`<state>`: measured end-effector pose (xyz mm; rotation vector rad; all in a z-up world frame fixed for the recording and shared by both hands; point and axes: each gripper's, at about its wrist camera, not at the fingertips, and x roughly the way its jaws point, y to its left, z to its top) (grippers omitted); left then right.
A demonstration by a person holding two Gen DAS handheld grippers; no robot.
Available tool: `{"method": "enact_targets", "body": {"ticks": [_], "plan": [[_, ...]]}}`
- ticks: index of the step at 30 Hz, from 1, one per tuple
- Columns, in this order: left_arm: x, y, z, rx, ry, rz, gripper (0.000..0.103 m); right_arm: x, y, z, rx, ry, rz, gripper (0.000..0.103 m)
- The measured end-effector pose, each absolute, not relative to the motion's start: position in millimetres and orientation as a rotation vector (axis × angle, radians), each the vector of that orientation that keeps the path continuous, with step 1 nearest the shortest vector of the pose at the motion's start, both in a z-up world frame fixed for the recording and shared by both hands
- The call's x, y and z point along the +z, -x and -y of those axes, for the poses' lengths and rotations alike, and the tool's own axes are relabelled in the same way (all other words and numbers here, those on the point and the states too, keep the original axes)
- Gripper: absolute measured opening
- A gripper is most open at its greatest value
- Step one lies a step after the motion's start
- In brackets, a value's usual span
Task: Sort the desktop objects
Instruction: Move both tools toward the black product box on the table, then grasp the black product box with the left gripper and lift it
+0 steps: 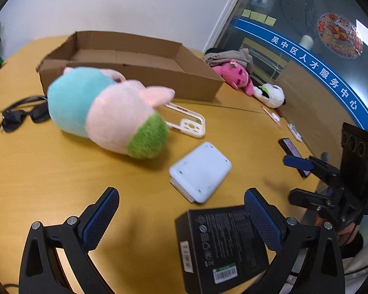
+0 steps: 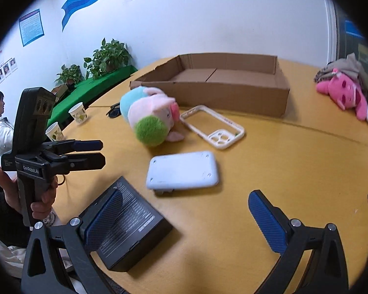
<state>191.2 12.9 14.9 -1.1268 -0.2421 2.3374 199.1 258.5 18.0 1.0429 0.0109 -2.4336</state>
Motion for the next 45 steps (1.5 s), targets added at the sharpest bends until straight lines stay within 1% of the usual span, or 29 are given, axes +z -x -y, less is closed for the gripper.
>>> {"method": "enact_targets", "body": {"ticks": [11,17,28,35,37,42,45], "plan": [[2.1,-212.5,-12.4,2.306,1.171,0.253,0.103,8.6,-212.2,-240.2,-2.373,-1.046,-0.093,0.102],[-1.2,-223.5,-17.9,2.286,1.179,0.208,0.103,3.0,-218.7,-237.2,-2.359,-1.058,-0.101,0.102],[-8.4,-235.9,-20.3,2.256,1.189,0.223,0.103,-6.9,-235.4,-235.5,-2.334,-1.084,-0.115,0.102],[-33.0,-232.8,-20.1,2.187,1.255,0.259,0.102,-32.8,-247.8,-240.4,-2.253,-1.18,-0.06,0.102],[-36.1,-232.9,-21.8,2.175,1.248,0.246,0.102,-42.7,-249.8,-239.1,-2.222,-1.195,-0.034,0.102],[-37.6,-230.4,-27.7,2.103,1.23,0.248,0.102,-48.8,-252.7,-220.0,-2.24,-1.173,-0.136,0.103],[-38.5,-229.7,-31.2,2.041,1.214,0.273,0.101,-48.9,-253.8,-206.7,-2.247,-1.122,-0.173,0.101]]}}
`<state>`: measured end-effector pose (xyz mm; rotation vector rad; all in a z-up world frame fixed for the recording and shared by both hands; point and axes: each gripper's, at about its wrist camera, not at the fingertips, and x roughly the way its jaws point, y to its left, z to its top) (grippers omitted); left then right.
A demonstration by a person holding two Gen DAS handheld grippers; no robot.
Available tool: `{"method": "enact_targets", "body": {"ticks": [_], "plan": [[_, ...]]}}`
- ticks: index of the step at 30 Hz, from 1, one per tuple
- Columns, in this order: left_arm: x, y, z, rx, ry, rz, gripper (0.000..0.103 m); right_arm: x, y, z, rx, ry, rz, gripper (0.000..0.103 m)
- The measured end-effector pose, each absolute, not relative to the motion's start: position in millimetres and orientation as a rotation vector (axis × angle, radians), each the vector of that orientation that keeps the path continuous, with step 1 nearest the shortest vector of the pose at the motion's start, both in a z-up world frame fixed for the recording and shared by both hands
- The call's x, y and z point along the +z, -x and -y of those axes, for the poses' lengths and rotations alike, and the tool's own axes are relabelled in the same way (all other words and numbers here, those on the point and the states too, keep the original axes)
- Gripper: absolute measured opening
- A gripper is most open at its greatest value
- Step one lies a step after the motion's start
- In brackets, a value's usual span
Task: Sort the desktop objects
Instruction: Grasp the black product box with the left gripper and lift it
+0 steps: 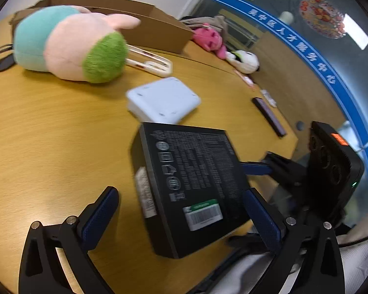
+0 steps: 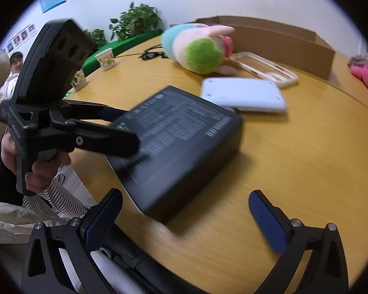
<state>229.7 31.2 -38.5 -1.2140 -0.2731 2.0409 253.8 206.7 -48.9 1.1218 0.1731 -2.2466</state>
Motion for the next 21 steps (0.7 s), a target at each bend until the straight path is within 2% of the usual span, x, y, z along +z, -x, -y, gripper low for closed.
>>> {"method": "enact_targets", "body": {"ticks": [2,3,8,10,21], "plan": [[-38.6,-232.2,-36.1,2.068,1.193,0.255,0.09,-47.7,-253.3,-198.5,-2.255,-1.083,-0.2,0.087],[-38.1,-232.9,-37.3,2.092,1.185,0.249,0.09,-45.6,-253.5,-195.4,-2.266,-1.067,-0.222,0.082],[-34.7,-230.5,-26.2,2.133,1.171,0.313,0.079,-40.1,-253.4,-190.0,-2.296,-1.034,-0.262,0.077],[-28.5,-232.2,-24.0,2.159,1.151,0.301,0.078,-32.3,-256.1,-188.4,-2.307,-0.994,-0.276,0.074],[43.6,-216.9,0.2,2.289,0.933,0.291,0.076,33.0,-240.6,-167.6,-2.398,-0.761,-0.329,0.074]]}}
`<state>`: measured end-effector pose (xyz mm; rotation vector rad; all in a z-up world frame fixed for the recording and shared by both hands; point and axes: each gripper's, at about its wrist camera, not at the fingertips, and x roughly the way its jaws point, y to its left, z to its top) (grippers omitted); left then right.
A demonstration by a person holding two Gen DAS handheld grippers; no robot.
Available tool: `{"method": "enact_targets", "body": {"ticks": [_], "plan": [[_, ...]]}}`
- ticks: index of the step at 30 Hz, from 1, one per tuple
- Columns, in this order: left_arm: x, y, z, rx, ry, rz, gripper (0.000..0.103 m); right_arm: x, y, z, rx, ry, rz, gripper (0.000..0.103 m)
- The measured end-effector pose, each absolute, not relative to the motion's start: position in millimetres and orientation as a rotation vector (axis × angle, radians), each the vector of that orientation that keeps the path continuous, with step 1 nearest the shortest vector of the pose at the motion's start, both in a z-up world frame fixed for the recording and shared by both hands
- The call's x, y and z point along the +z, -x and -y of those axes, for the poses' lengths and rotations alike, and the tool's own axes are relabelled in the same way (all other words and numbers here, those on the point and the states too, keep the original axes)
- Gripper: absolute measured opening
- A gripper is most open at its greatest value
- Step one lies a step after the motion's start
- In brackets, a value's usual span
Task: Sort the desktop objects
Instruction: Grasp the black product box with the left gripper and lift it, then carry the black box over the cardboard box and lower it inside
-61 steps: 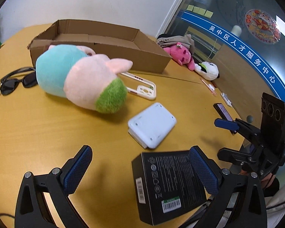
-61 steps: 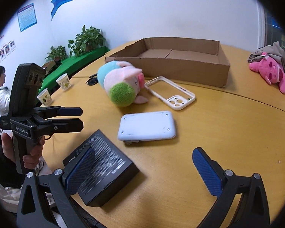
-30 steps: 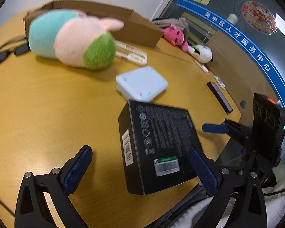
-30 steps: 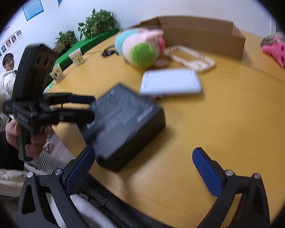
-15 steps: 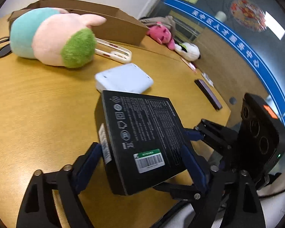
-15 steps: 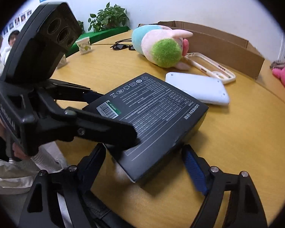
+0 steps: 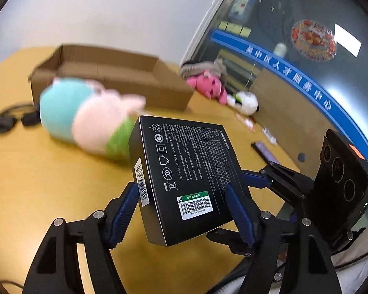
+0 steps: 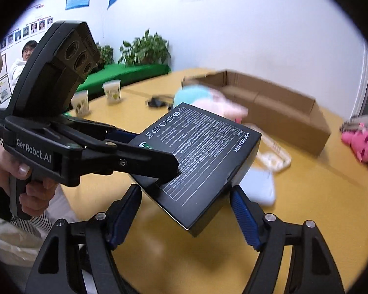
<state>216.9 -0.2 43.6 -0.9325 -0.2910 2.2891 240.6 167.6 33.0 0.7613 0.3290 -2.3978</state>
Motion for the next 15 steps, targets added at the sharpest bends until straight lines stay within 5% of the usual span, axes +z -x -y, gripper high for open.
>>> {"method": "enact_targets", "body": {"ticks": [15], "plan": [[192.6,-110.1,17.4,2.465,0.541,0.036,0.076,170.4,-129.7,-151.7,-2.476,-0.418,-0.403,0.074]]}}
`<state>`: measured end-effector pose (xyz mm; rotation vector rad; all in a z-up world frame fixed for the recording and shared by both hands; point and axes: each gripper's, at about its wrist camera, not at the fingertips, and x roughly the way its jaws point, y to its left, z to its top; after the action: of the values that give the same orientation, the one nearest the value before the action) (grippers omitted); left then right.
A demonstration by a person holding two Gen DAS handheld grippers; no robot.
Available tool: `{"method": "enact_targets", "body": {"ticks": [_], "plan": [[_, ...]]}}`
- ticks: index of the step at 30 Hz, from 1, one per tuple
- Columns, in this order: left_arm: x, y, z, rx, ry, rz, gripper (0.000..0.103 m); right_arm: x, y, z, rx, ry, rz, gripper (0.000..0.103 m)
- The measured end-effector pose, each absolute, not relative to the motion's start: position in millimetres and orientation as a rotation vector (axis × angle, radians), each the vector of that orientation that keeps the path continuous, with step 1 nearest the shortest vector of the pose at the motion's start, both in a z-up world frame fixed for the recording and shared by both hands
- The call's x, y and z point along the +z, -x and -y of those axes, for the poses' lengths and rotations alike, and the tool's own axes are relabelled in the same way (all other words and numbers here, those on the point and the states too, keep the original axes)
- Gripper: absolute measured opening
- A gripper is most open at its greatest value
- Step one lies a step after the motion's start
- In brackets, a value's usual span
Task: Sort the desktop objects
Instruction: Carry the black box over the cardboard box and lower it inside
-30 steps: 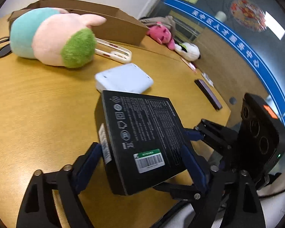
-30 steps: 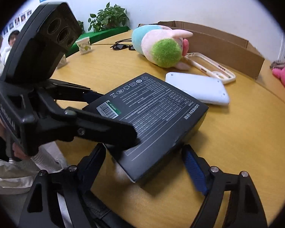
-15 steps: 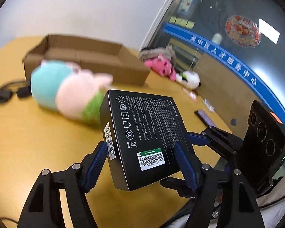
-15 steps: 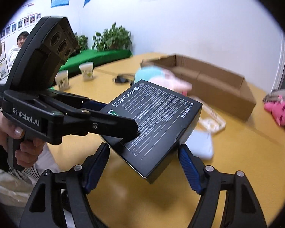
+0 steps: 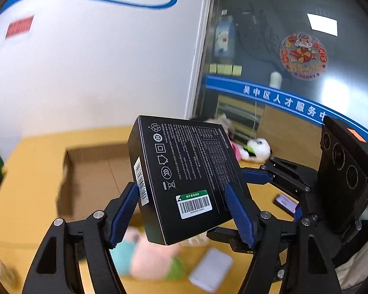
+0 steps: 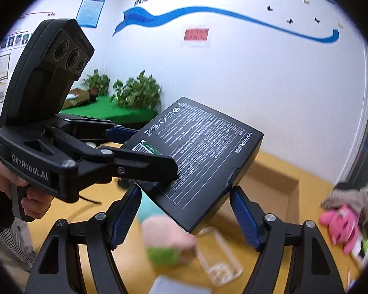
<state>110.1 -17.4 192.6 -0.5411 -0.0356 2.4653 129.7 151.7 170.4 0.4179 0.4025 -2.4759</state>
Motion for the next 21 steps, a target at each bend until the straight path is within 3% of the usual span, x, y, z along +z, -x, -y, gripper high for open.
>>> {"method": "enact_targets", "body": {"ticks": [13,21], "plan": [[259.7,38.5,38.7,2.523,0.466,0.016,0.076,247.9,22.7,-126.3,-2.42,-0.354,-0.399,0.075],[260.0,137.6,58.6,2.557,0.526,0.033,0.076,256.1,118.0,-97.6,-2.392,-0.386,-0.435,0.075]]}}
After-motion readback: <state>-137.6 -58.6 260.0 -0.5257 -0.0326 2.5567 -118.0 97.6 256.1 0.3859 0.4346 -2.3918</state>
